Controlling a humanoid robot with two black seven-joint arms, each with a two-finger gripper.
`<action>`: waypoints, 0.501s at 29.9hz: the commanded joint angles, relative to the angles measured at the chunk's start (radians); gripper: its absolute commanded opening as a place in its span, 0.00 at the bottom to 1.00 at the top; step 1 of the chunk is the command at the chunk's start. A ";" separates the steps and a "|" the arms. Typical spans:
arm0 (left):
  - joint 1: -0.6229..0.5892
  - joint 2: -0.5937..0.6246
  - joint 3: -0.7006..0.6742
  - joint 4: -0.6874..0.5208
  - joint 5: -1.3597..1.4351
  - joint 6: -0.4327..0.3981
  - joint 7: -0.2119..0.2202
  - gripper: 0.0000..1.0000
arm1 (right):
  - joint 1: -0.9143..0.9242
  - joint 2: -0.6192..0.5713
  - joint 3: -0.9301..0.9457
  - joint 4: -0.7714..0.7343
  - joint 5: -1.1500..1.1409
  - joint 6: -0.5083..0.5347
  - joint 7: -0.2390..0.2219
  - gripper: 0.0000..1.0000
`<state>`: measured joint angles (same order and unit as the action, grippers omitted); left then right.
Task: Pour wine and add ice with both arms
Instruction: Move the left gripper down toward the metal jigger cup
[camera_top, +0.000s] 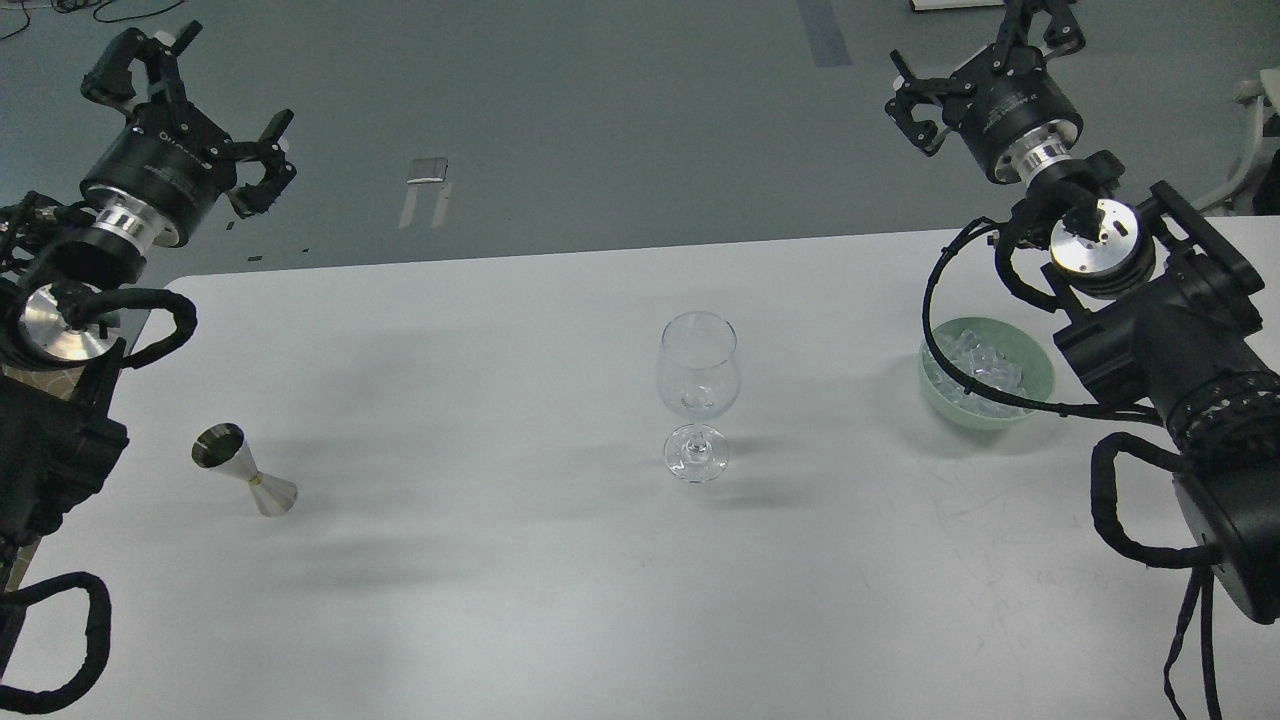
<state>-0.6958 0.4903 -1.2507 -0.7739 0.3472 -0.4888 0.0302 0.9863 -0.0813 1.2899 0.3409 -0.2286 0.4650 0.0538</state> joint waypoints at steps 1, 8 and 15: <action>0.128 0.034 -0.015 -0.158 -0.022 0.000 0.004 0.98 | -0.008 0.000 0.000 0.001 -0.002 0.001 0.001 1.00; 0.341 0.148 -0.058 -0.438 -0.086 0.000 -0.001 0.98 | -0.015 0.000 0.000 0.004 -0.002 0.001 0.001 1.00; 0.608 0.218 -0.223 -0.649 -0.099 0.000 -0.001 0.98 | -0.034 -0.003 0.000 0.006 -0.002 0.004 0.001 1.00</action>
<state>-0.1845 0.6925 -1.4089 -1.3554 0.2507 -0.4888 0.0275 0.9602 -0.0838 1.2902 0.3461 -0.2301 0.4694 0.0552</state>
